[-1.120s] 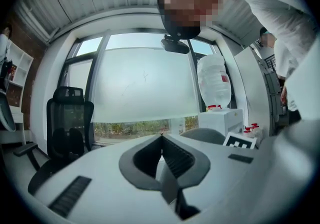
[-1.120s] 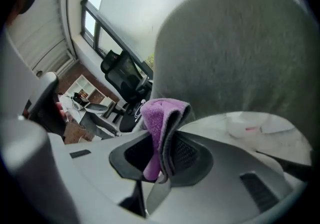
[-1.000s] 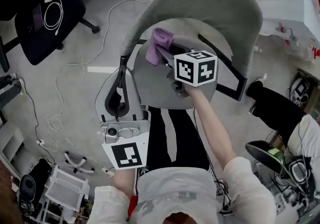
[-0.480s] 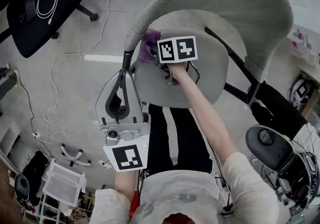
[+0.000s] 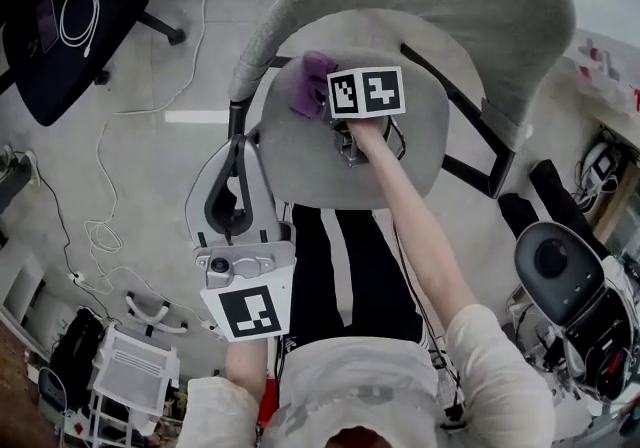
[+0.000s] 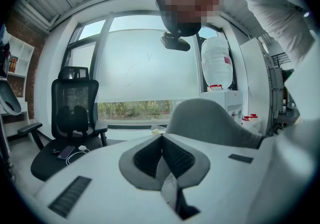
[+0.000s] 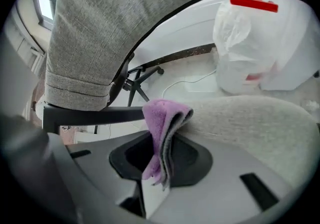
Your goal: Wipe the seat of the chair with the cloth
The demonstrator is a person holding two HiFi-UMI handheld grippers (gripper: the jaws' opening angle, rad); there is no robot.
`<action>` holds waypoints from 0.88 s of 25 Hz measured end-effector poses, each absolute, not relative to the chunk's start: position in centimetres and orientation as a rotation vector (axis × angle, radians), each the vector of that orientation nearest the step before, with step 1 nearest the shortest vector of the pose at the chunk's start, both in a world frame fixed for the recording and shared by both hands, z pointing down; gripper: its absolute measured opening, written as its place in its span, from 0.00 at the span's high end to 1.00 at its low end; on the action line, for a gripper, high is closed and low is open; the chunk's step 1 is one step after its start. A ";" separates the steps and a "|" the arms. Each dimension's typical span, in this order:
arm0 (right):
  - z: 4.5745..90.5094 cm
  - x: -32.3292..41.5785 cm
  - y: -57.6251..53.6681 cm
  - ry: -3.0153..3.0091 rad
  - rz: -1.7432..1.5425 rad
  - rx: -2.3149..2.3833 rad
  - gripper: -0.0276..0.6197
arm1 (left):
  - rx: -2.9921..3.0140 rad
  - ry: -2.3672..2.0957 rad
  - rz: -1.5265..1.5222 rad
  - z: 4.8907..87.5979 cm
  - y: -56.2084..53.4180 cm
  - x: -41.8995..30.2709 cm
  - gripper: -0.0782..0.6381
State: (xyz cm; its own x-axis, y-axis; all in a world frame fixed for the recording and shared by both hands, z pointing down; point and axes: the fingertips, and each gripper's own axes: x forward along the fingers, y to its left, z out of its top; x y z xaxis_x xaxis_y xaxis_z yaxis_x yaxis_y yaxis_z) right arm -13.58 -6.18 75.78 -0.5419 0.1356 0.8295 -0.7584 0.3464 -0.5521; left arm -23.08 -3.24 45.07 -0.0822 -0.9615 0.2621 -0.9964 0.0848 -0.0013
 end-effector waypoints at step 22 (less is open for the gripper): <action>74.7 11.4 -12.7 -1.479 1.004 0.970 0.82 | 2.162 -2.000 0.294 43.6 -5.6 -17.8 0.87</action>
